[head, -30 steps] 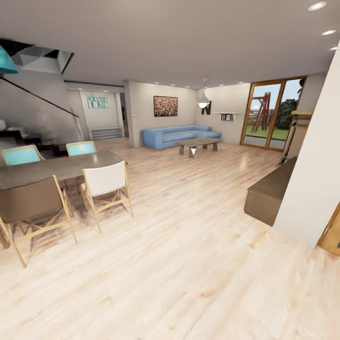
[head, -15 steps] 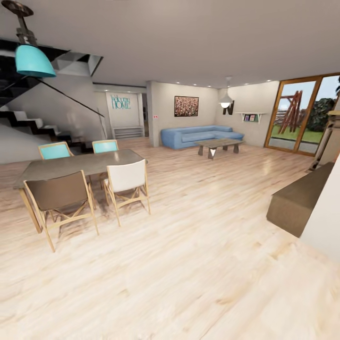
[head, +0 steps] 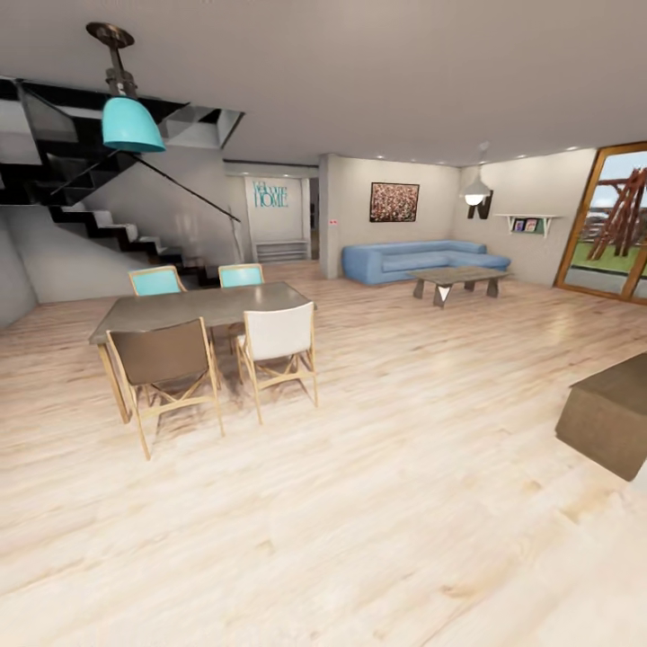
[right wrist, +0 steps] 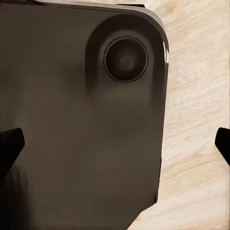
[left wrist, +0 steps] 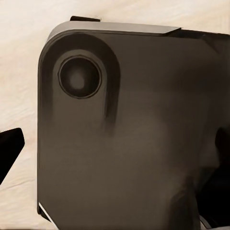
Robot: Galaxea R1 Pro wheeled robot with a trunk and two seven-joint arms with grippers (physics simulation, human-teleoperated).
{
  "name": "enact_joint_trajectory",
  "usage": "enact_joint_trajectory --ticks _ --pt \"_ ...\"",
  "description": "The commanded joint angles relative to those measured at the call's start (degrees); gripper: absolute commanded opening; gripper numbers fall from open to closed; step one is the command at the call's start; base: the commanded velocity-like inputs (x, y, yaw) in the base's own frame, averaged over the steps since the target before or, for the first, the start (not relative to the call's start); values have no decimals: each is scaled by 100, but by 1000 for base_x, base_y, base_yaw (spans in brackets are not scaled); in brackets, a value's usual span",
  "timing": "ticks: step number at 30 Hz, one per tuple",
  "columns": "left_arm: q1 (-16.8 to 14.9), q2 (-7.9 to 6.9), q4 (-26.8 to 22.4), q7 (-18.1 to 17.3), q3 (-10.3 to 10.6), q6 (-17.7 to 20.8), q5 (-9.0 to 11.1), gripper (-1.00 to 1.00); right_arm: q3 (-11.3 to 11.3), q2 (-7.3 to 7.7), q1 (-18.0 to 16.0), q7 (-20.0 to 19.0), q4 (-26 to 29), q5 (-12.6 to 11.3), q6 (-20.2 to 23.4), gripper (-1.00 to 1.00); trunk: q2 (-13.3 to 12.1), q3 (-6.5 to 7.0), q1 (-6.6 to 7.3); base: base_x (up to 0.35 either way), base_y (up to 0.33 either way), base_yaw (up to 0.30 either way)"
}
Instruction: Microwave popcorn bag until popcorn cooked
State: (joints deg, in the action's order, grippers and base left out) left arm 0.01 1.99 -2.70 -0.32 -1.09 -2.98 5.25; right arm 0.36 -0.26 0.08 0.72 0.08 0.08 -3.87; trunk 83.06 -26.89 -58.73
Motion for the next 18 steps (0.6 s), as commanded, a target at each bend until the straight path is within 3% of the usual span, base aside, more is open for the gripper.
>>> enact_joint_trajectory --ticks 1,18 --pt "1 1 -3 -3 -6 -9 55 100 13 -1 1 7 1 -7 -17 100 2 -4 0 0 0 272" --pt "0 12 -3 3 -14 -9 55 100 -20 0 1 118 1 -50 -227 100 2 -4 0 0 0 273"
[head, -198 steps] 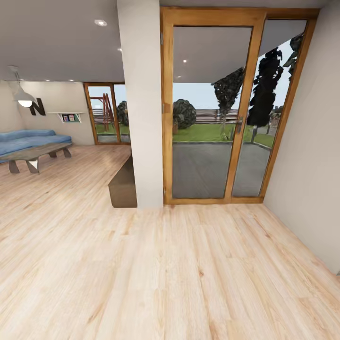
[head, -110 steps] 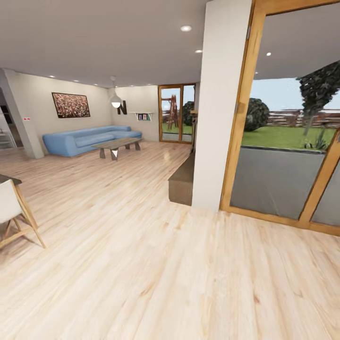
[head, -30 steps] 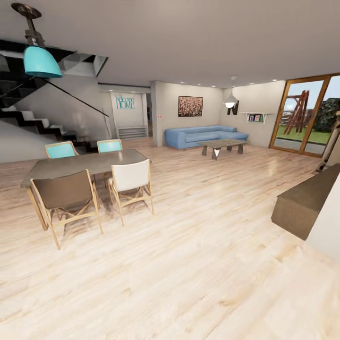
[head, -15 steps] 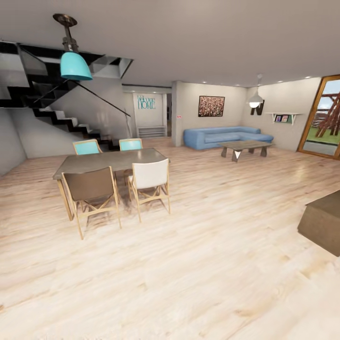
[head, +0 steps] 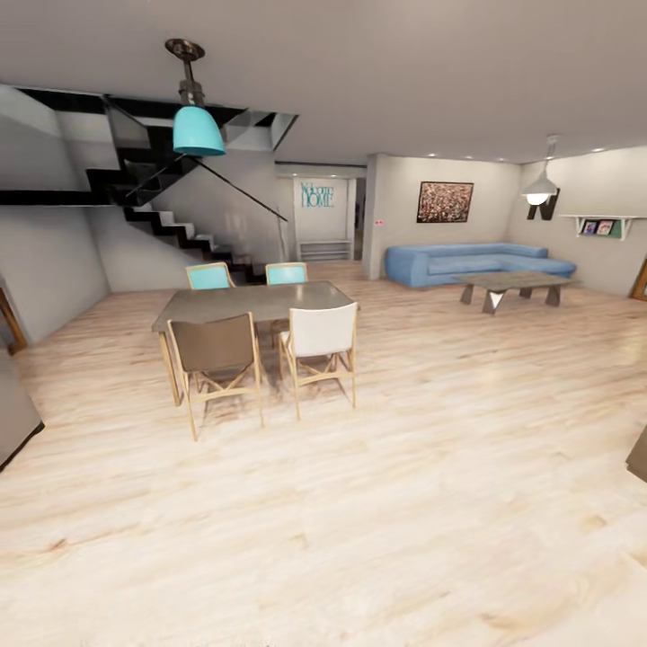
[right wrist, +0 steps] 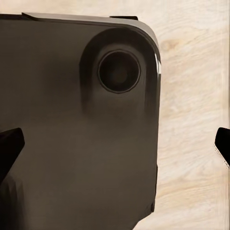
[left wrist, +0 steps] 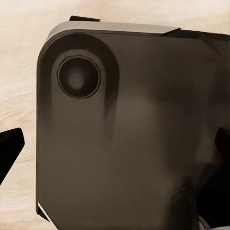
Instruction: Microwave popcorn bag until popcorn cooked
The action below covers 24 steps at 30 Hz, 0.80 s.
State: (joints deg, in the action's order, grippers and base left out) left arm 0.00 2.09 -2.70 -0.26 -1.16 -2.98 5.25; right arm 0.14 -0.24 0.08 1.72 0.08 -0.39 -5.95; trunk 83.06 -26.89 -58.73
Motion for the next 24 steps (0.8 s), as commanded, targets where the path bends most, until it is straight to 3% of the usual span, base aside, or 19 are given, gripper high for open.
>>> enact_joint_trajectory --ticks 1,18,24 --pt "0 2 -2 -2 -7 -10 55 100 3 0 1 19 1 -1 -22 100 2 -4 0 0 0 273" --pt "2 -2 -5 17 -7 -11 79 100 14 6 1 13 -8 -15 -12 100 2 -4 0 0 0 182" --pt "2 -13 -3 22 1 -13 567 100 0 0 1 13 -30 -46 -13 100 2 -4 0 0 0 285"
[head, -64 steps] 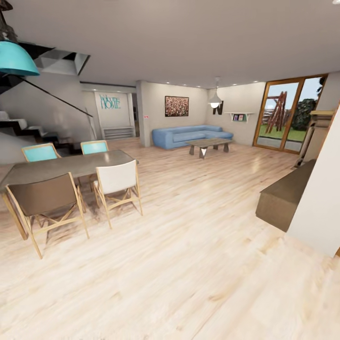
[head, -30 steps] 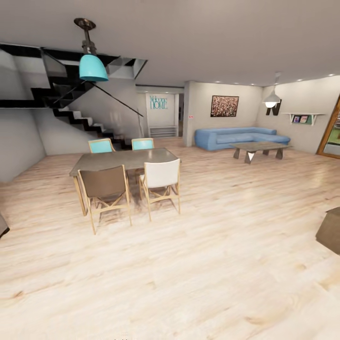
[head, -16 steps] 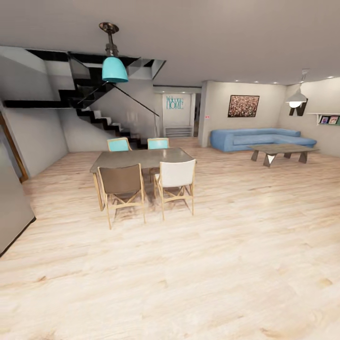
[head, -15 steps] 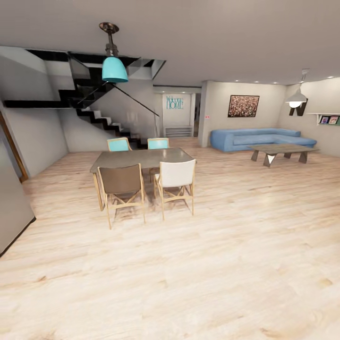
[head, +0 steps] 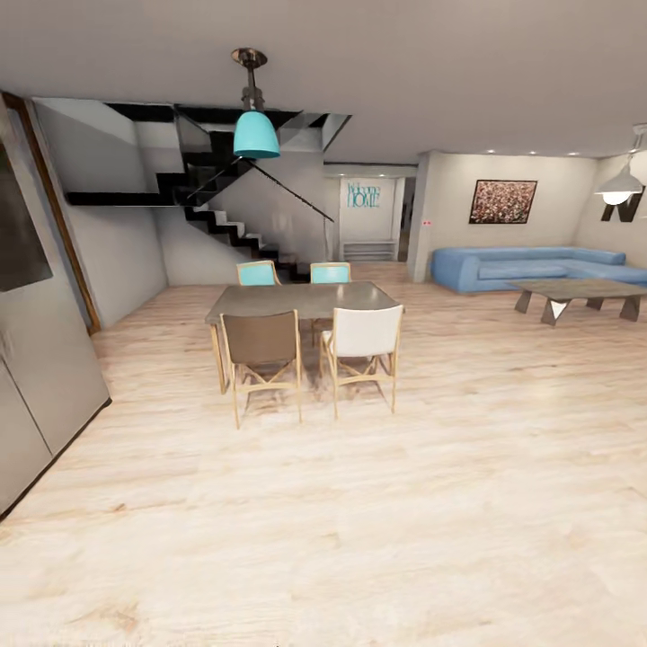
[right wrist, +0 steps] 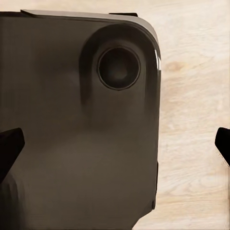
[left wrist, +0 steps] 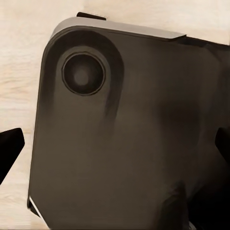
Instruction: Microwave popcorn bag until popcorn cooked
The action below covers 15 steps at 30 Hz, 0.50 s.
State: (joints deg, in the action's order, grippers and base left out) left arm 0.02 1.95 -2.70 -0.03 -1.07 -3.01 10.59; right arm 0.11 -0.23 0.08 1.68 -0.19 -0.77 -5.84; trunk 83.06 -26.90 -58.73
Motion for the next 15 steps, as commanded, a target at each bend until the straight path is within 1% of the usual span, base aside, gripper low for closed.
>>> enact_joint_trajectory --ticks 1,10,15 --pt "0 0 -3 -1 -7 -9 51 100 1 1 1 16 -4 -12 -24 100 2 -3 0 0 0 286" --pt "2 -1 -3 3 -7 -8 83 100 -9 34 1 16 -24 -20 3 100 2 -3 0 0 0 286" --pt "2 -1 -3 3 -7 -12 83 100 -3 16 1 17 -25 -8 4 100 2 -3 0 0 0 286"
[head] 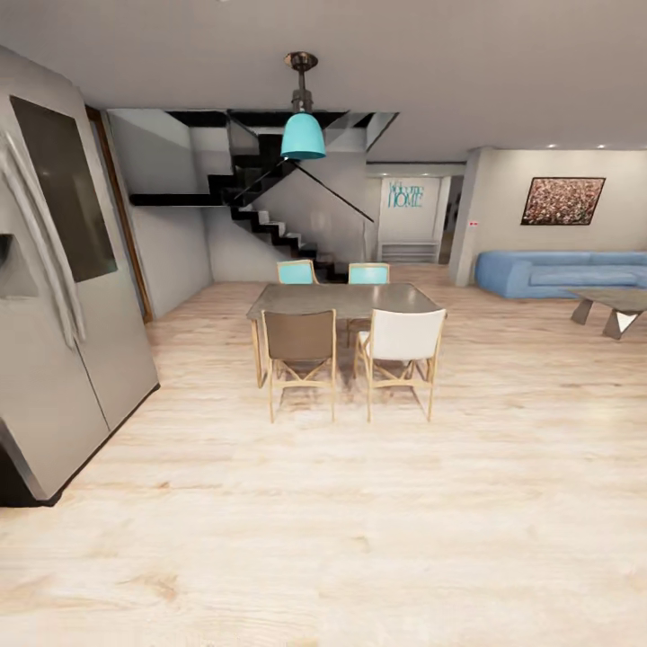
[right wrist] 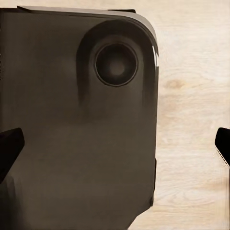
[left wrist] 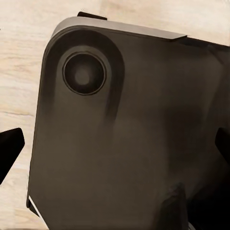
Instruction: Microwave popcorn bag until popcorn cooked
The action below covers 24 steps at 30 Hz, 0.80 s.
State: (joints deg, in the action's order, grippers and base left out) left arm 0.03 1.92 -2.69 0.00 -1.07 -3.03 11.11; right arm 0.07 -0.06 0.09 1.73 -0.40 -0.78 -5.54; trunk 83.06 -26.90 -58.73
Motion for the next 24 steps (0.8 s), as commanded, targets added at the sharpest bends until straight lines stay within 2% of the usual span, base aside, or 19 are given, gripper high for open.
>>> enact_joint_trajectory --ticks 1,24 --pt "1 1 -3 0 -8 -9 31 100 2 -2 0 16 -4 -7 -27 100 2 -3 0 0 0 286" --pt "-3 -2 5 0 -8 -5 40 100 16 -11 0 20 -4 16 -53 100 2 -3 0 0 0 286"
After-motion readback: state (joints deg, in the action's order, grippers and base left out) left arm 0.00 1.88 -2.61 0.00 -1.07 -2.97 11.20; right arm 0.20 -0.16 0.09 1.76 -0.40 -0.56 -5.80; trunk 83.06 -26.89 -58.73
